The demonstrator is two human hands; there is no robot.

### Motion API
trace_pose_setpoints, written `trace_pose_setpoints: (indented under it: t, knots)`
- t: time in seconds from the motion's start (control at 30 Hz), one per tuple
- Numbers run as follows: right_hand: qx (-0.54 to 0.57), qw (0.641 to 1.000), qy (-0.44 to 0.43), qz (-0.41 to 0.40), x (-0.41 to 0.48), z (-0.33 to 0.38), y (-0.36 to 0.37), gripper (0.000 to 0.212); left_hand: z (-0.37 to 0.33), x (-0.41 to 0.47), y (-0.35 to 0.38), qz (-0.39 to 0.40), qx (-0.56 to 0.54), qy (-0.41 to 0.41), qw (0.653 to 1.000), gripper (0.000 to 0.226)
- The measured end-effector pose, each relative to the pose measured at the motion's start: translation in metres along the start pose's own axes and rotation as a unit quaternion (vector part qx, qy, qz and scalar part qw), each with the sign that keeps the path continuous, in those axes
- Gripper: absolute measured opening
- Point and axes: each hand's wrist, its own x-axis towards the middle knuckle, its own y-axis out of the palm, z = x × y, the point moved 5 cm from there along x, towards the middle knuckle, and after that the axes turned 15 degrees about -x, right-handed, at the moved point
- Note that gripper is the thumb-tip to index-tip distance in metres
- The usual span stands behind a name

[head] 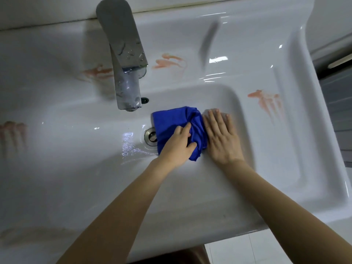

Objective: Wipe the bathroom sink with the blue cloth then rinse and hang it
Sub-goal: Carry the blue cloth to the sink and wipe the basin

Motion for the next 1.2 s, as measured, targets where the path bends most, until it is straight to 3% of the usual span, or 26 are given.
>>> trace_pose_setpoints:
  t: [0.07,0.13,0.2,0.23,0.3,0.4,0.63,0.87,1.03,1.2]
  knots:
    - [0.002,1.0,-0.006,0.008,0.0,0.0,-0.001,0.068,-0.002,-0.005,-0.012,-0.039,-0.031,0.03,0.998,0.05]
    - [0.0,1.0,-0.008,0.019,0.0,-0.001,-0.001,0.068,0.002,-0.014,-0.037,-0.166,-0.031,0.067,0.983,0.036]
    - [-0.003,1.0,-0.006,0.028,0.0,-0.001,-0.001,0.067,0.024,-0.024,-0.059,-0.287,-0.016,0.023,0.957,0.028]
    - [-0.002,0.999,-0.005,0.032,0.0,0.0,0.0,0.068,0.037,-0.026,-0.064,-0.312,-0.019,-0.021,0.95,0.027]
    - [0.001,0.999,-0.007,0.034,0.0,0.001,0.001,0.067,0.055,-0.022,-0.062,-0.285,-0.031,-0.084,0.954,0.029]
    - [0.02,1.0,0.001,0.023,0.0,0.001,0.0,0.064,0.051,-0.016,-0.051,-0.245,-0.039,-0.047,0.968,0.025]
    - [0.249,0.967,0.048,-0.005,0.018,0.035,-0.025,0.055,0.071,-0.048,-0.075,-0.277,-0.069,-0.048,0.957,0.02]
    - [0.173,0.984,-0.018,0.049,0.038,0.093,-0.007,0.063,0.1,-0.068,-0.099,-0.319,-0.112,-0.039,0.94,0.019]
    - [0.165,0.986,-0.017,0.025,0.036,0.091,0.002,0.059,0.068,-0.06,-0.091,-0.325,-0.079,0.033,0.942,0.014]
    - [0.171,0.985,0.008,0.005,0.031,0.077,0.007,0.058,0.043,-0.036,-0.056,-0.19,-0.015,0.114,0.975,0.045]
